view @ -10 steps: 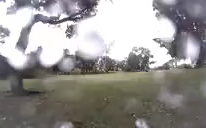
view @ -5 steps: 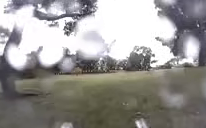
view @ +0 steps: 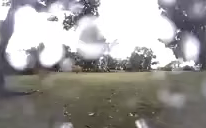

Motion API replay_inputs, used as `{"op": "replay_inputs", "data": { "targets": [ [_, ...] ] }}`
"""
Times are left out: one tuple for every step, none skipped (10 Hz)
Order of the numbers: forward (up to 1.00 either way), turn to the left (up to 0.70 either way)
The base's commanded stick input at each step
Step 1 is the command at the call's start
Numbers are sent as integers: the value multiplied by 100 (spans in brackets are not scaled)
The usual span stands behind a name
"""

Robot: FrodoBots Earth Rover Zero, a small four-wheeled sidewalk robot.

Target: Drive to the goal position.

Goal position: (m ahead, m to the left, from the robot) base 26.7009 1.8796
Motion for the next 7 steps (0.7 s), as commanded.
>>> {"op": "replay_inputs", "data": {
  "targets": [
    [100,1],
    [100,1],
    [100,1],
    [100,1],
    [100,1],
    [100,1],
    [100,1]
  ]
}}
